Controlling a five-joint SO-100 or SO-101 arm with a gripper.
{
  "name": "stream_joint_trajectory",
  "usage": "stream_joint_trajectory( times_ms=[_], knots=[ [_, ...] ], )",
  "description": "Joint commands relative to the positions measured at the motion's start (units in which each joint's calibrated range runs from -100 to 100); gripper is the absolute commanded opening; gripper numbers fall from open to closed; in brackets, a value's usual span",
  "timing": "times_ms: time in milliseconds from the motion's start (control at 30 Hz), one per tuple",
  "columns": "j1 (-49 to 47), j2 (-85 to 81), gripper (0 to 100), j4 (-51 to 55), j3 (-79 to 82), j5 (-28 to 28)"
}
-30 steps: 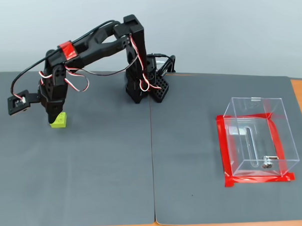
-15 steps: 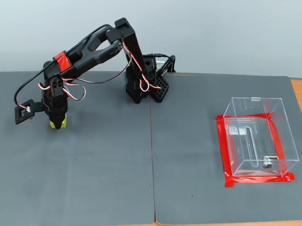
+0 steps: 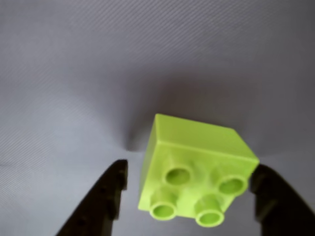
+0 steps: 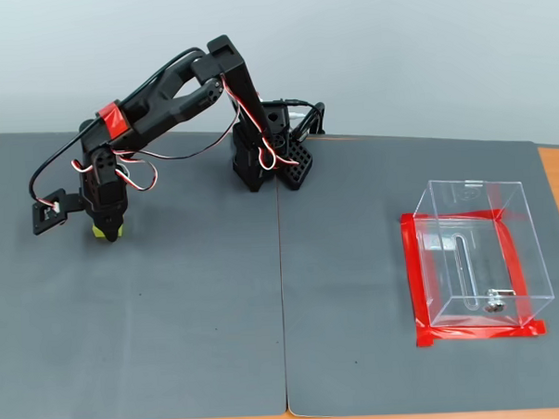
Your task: Pick the green lego block and place it into the transparent box
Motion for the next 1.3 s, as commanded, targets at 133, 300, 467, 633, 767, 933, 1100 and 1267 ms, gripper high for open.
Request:
stream_joint_trajectory(
  times_ms=[133, 300, 467, 633, 767, 933, 1100, 1267],
  knots=[
    [-0.20, -0.41, 6, -0.73, -2.53, -0.12],
    [-0.13, -1.26, 4, -0.64, -2.44, -0.12],
    [-0.43, -9.48, 4, 0.14, -6.15, 0.30],
    [-1.02, -16.52, 4, 0.57, -9.23, 0.41],
    [-2.07, -22.37, 4, 4.13, -13.30, 0.56],
    [-6.84, -26.61, 4, 10.21, -20.63, 0.56],
    [-13.33, -26.87, 4, 16.28, -29.49, 0.56],
    [-21.39, -26.87, 4, 18.63, -33.74, 0.56]
  ],
)
